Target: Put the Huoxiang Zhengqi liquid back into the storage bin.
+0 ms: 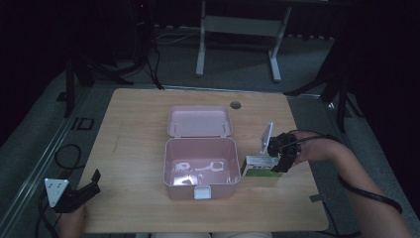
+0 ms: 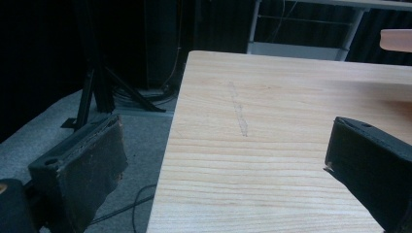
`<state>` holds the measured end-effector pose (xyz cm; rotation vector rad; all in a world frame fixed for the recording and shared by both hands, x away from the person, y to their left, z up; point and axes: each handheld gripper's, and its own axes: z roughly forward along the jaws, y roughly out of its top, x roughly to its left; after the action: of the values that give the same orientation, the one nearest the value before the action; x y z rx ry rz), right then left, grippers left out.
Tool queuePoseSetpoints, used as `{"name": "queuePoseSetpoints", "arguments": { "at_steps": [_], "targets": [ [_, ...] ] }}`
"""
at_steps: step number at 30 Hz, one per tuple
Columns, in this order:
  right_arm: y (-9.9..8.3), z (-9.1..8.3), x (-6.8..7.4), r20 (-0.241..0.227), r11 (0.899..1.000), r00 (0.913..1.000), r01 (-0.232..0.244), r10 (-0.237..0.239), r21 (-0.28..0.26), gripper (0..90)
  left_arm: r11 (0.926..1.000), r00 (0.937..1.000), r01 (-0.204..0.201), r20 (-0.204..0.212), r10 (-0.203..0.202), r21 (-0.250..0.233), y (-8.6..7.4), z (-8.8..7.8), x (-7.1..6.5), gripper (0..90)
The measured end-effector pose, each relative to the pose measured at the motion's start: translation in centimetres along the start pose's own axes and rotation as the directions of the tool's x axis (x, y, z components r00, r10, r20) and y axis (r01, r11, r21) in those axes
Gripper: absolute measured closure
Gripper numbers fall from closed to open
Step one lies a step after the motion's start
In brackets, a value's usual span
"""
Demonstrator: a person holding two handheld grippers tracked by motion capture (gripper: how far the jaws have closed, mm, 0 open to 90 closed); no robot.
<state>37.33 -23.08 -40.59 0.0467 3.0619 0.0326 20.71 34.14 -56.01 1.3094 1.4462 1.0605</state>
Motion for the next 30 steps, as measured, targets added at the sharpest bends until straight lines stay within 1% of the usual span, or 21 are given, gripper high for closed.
{"name": "queuePoseSetpoints", "arguments": {
  "at_steps": [4, 6, 7, 11, 12, 15, 18, 22, 26, 27, 29, 30],
  "targets": [
    [0.3, 0.5, -0.5, -0.006, 1.0, 1.0, 0.007, -0.007, 0.016, 39.8, 1.0, 1.0, -0.003, 0.0, 0.003, 0.002, 0.0, 0.0, 0.0, 1.6],
    [0.8, 1.1, -0.9, 0.003, 1.0, 0.9999, 0.014, -0.014, 0.028, 40.1, 1.0, 1.0, -0.003, 0.001, 0.003, 0.002, 0.0, 0.0, 0.0, 1.6],
    [0.9, 1.2, -1.0, 0.0, 0.999, 0.9999, 0.012, -0.012, 0.031, 40.0, 1.0, 1.0, -0.003, 0.001, 0.003, 0.003, 0.0, 0.0, 0.0, 1.6],
    [1.2, 1.8, -1.2, 0.002, 0.999, 0.9997, 0.026, -0.026, 0.042, 40.0, 1.0, 1.0, -0.005, 0.001, 0.005, 0.005, 0.0, 0.0, 0.0, 1.6],
    [1.3, 2.0, -1.3, 0.008, 0.998, 0.9994, 0.034, -0.035, 0.048, 40.1, 1.0, 1.0, -0.005, 0.002, 0.005, 0.006, 0.0, 0.0, -0.1, 1.6],
    [1.6, 2.4, -1.5, 0.002, 0.998, 0.9993, 0.038, -0.038, 0.047, 40.9, 1.0, 1.0, -0.005, 0.002, 0.005, 0.006, 0.0, 0.0, -0.1, 1.6],
    [1.8, 3.1, -1.7, 0.0, 0.997, 0.999, 0.044, -0.044, 0.061, 42.4, 1.0, 1.0, -0.005, 0.001, 0.005, 0.006, 0.0, 0.0, -0.1, 1.6],
    [1.8, 3.8, -1.9, -0.015, 0.997, 0.999, 0.043, -0.043, 0.07, 44.5, 0.9999, 1.0, -0.006, 0.003, 0.006, 0.009, 0.0, 0.0, -0.1, 1.6],
    [1.8, 4.4, -2.1, -0.013, 0.996, 0.999, 0.043, -0.042, 0.081, 47.8, 0.9999, 1.0, -0.008, 0.003, 0.008, 0.01, 0.0, 0.0, -0.1, 1.6],
    [1.8, 4.5, -2.2, -0.017, 0.996, 0.9992, 0.037, -0.036, 0.082, 48.8, 0.9999, 1.0, -0.007, 0.004, 0.007, 0.01, 0.0, 0.0, -0.1, 1.6],
    [1.7, 4.6, -2.3, -0.02, 0.996, 0.9991, 0.038, -0.037, 0.083, 49.3, 0.9999, 1.0, -0.008, 0.004, 0.008, 0.011, 0.0, 0.1, -0.1, 1.6],
    [1.7, 4.9, -2.3, -0.028, 0.995, 0.999, 0.038, -0.035, 0.093, 49.3, 0.9999, 1.0, -0.007, 0.004, 0.007, 0.01, 0.0, 0.0, -0.1, 1.6]
  ]
}}
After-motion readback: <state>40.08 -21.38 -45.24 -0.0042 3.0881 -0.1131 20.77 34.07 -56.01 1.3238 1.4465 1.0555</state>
